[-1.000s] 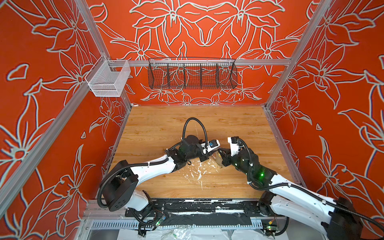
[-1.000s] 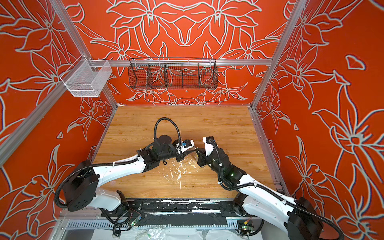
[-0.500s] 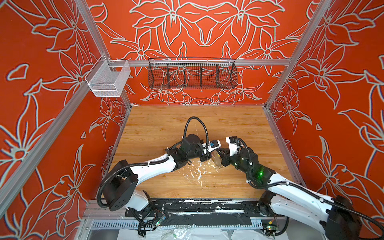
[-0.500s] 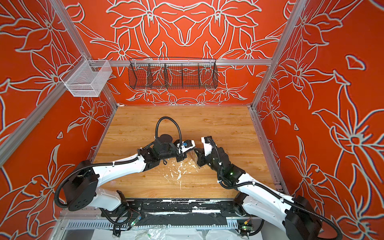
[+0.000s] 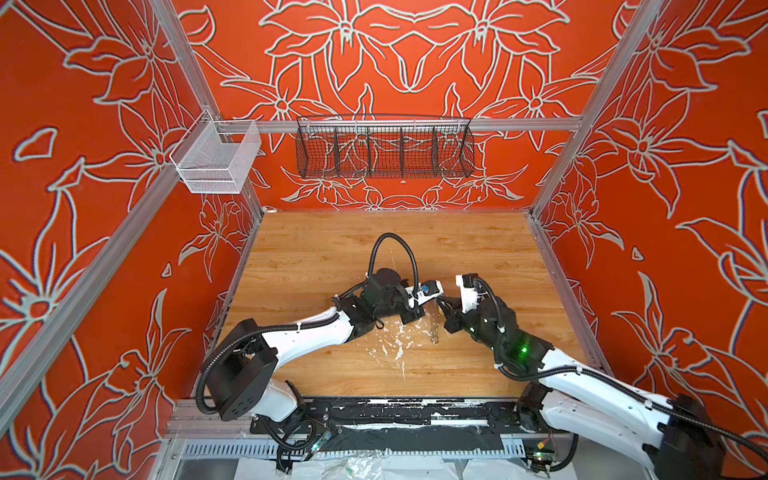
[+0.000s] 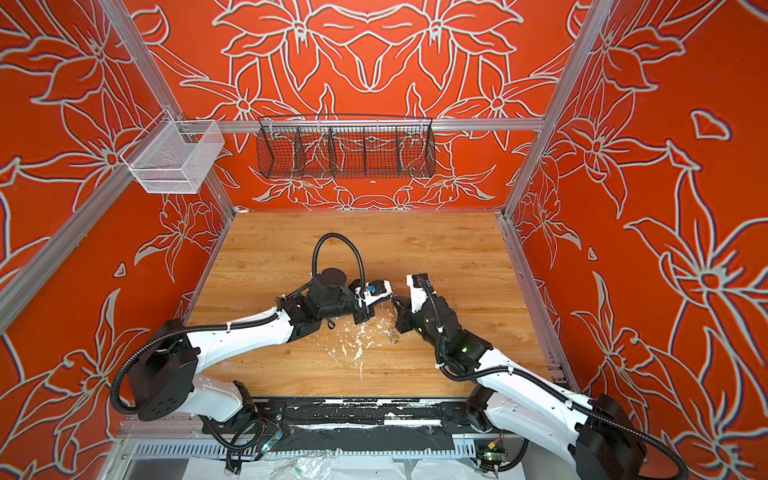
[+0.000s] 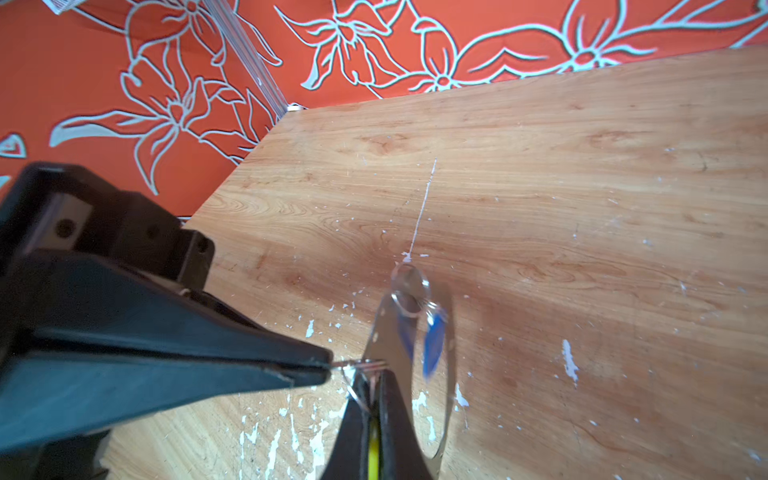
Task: Put the keys on the keyring
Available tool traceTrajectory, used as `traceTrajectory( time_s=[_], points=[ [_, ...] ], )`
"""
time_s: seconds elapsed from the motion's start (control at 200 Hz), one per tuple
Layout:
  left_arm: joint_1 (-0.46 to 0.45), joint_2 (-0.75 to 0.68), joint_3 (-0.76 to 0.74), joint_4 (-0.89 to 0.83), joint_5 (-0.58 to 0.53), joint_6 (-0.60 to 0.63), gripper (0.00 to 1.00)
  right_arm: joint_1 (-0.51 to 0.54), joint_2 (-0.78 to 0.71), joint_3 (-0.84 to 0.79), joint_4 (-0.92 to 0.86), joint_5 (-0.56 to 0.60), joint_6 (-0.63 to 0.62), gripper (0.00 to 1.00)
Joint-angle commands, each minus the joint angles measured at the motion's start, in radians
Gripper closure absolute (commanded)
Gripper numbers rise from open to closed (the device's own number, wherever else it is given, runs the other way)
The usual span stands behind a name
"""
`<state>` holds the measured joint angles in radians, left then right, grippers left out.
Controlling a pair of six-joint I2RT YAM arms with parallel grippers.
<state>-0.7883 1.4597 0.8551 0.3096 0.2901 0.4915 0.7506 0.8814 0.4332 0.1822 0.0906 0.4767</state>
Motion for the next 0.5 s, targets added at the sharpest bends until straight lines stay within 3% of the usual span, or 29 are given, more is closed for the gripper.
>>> traceTrajectory(
  time_s=[0.0,0.225,0.49],
  points=[
    [0.0,-0.002,-0.002,0.026,-0.021,0.015,1.0,0.0,-0.022,0.031,-0.05,0.102,0.04,1.0],
    [0.0,0.004,0.002,0.026,-0.018,0.015,1.0,-0.001,-0.036,0.013,0.044,-0.032,-0.003,1.0],
    [0.0,0.012,0.011,0.019,-0.027,0.01,1.0,-0.002,-0.028,0.028,0.05,-0.074,-0.019,1.0]
  ],
)
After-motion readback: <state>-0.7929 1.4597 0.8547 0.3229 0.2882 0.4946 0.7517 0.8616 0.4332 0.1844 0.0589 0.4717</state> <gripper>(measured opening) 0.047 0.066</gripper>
